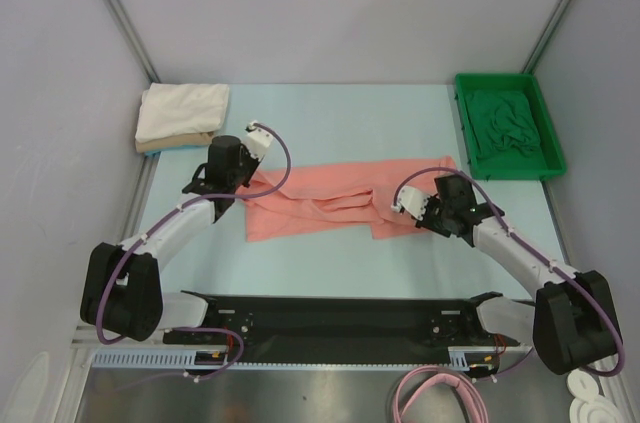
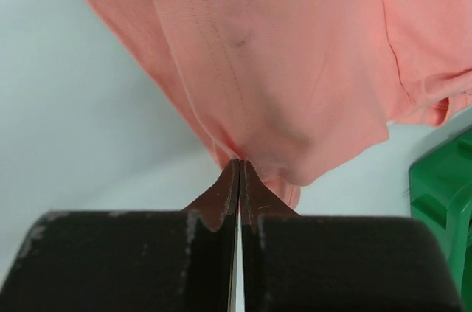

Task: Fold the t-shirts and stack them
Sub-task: Flatten the tshirt out

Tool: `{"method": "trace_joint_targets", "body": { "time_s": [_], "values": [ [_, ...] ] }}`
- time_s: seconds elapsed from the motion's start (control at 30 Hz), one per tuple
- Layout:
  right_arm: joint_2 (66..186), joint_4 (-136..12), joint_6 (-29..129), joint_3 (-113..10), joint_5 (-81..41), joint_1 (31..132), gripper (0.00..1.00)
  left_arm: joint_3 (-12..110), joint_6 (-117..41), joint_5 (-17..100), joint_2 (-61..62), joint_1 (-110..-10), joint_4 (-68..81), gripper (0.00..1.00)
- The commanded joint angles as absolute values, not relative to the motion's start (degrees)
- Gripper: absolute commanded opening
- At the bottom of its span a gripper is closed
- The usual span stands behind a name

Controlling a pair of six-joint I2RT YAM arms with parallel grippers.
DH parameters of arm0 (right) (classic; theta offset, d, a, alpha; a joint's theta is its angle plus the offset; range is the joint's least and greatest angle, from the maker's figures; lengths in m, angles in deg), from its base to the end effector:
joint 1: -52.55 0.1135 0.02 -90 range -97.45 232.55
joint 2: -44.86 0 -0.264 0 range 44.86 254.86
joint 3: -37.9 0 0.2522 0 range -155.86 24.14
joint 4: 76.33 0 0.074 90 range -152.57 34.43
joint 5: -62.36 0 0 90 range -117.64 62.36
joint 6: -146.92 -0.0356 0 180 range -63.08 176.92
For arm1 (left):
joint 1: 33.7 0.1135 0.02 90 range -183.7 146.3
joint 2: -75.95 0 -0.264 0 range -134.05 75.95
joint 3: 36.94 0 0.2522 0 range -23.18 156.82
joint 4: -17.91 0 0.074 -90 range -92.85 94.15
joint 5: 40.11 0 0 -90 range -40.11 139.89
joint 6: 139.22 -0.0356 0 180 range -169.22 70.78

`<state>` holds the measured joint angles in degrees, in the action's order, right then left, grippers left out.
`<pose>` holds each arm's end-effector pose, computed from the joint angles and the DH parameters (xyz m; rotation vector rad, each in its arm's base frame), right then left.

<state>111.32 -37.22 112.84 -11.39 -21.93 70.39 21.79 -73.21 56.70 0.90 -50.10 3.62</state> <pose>0.2048 0.0696 0.1901 -1.5616 2.0172 -0.1319 0.2775 -0.0773 0.2420 0.6600 2.0015 0.2045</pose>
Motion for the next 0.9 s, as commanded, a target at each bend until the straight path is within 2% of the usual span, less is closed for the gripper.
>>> {"method": "trace_joint_targets", "body": {
  "time_s": [0.0, 0.37, 0.5, 0.67, 0.87],
  "values": [
    [108.5, -35.24, 111.68, -14.09, -22.11, 71.53, 0.0, 22.08, -72.16, 55.52, 1.86, -49.34, 4.85, 0.01],
    [98.04, -36.35, 103.26, -24.82, -23.07, 70.39, 0.0, 22.43, -75.05, 58.85, 7.65, -49.08, 5.65, 0.01],
    [96.63, -41.98, 98.77, -27.8, -26.93, 66.8, 0.0, 24.27, -77.43, 61.22, 12.75, -49.08, 4.59, 0.01],
    [94.7, -41.83, 93.05, -35.09, -21.94, 58.28, 0.0, 24.63, -81.46, 61.67, 24.08, -49.08, 2.84, 0.0],
    [90.23, -41.29, 94.09, -41.51, -18.86, 57.03, 0.0, 29.01, -85.16, 59.65, 33.74, -49.08, -3.84, 0.0]
  ]
}}
